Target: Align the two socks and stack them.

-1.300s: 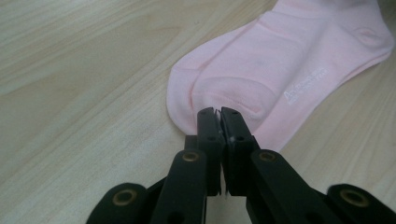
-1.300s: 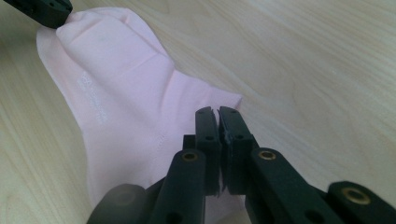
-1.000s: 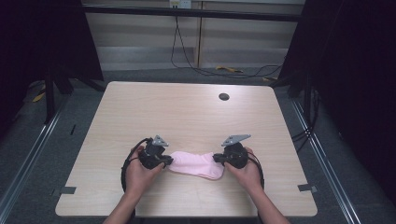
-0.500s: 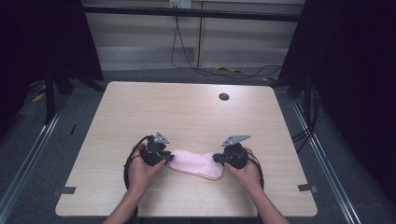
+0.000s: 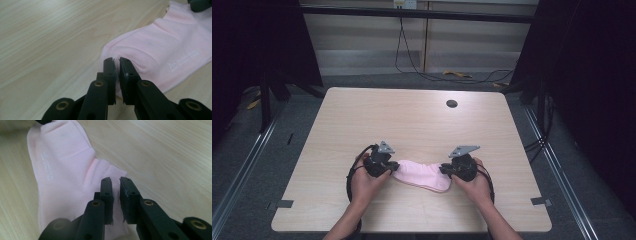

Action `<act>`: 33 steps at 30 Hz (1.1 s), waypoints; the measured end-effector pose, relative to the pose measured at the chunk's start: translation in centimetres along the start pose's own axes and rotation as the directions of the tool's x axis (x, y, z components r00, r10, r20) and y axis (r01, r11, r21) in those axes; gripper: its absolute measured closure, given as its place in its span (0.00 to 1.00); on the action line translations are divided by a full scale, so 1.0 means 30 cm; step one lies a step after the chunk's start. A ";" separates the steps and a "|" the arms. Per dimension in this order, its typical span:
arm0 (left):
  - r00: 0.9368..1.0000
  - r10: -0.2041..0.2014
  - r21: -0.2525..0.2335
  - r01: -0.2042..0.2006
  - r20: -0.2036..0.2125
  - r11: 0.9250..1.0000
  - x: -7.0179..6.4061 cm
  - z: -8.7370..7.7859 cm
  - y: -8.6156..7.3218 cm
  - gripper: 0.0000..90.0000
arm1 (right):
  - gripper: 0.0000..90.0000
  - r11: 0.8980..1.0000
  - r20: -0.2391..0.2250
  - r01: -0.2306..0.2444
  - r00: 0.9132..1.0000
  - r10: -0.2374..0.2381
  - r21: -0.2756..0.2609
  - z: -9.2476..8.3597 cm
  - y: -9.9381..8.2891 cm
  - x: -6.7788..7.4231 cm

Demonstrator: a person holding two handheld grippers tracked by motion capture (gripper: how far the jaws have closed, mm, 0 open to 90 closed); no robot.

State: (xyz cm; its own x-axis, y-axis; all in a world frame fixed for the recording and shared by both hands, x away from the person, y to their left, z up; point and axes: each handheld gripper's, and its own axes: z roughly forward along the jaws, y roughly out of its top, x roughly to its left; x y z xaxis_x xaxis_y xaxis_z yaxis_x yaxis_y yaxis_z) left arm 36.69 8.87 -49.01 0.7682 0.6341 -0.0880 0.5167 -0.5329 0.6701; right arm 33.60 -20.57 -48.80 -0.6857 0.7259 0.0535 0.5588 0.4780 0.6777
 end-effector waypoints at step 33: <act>0.997 0.056 0.022 -0.057 0.047 0.998 0.024 0.085 0.080 0.95 | 0.85 1.000 0.007 0.021 1.000 -0.021 -0.011 -0.002 -0.006 0.014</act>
State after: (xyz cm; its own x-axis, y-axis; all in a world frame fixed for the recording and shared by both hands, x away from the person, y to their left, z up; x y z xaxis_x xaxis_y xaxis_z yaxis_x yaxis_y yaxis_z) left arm 39.45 6.62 -49.35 0.8129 0.5762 -0.0850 0.4801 -0.5801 0.6581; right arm 33.18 -20.40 -48.86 -0.6941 0.7190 0.0345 0.5392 0.4876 0.6866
